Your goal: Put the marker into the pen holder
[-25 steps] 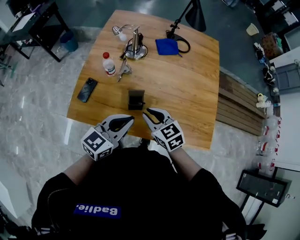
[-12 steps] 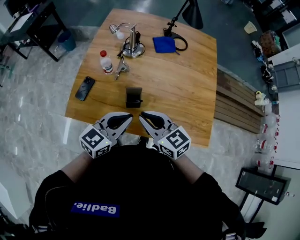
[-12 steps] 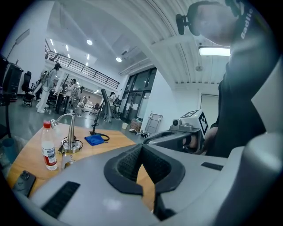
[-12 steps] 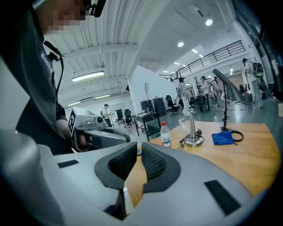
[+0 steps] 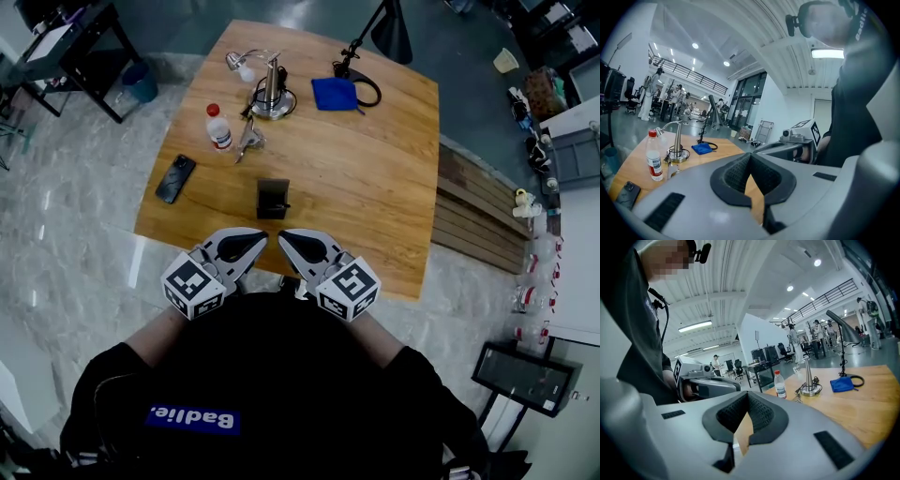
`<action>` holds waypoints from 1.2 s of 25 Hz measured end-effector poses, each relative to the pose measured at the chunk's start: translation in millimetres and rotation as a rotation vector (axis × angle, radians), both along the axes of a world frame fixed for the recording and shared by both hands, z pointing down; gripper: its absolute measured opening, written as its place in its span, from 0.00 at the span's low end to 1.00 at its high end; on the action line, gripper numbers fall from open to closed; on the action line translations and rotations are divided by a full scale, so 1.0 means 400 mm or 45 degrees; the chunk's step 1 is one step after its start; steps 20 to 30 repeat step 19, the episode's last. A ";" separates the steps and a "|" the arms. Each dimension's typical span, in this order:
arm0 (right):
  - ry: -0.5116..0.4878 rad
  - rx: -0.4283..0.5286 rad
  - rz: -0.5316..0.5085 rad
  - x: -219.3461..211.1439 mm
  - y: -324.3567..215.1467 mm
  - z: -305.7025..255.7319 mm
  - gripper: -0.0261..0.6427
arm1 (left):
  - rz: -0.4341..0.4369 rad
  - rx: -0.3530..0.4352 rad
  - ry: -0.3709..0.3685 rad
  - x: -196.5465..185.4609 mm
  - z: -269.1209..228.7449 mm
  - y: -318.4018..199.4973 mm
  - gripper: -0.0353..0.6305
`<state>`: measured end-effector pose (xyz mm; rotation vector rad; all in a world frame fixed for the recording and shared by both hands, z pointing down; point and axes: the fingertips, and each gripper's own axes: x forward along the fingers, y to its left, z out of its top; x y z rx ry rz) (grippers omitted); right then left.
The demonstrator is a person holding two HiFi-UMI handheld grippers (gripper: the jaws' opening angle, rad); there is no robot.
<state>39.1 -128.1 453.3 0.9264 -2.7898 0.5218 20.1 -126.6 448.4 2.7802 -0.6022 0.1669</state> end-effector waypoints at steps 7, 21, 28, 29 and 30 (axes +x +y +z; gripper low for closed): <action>-0.003 -0.015 -0.005 -0.007 -0.013 0.007 0.05 | -0.003 -0.004 -0.002 -0.002 -0.001 -0.010 0.06; -0.005 -0.014 0.000 -0.013 -0.019 0.009 0.05 | -0.003 0.002 -0.010 -0.008 0.006 -0.011 0.06; -0.005 -0.014 0.000 -0.013 -0.019 0.009 0.05 | -0.003 0.002 -0.010 -0.008 0.006 -0.011 0.06; -0.005 -0.014 0.000 -0.013 -0.019 0.009 0.05 | -0.003 0.002 -0.010 -0.008 0.006 -0.011 0.06; -0.005 -0.014 0.000 -0.013 -0.019 0.009 0.05 | -0.003 0.002 -0.010 -0.008 0.006 -0.011 0.06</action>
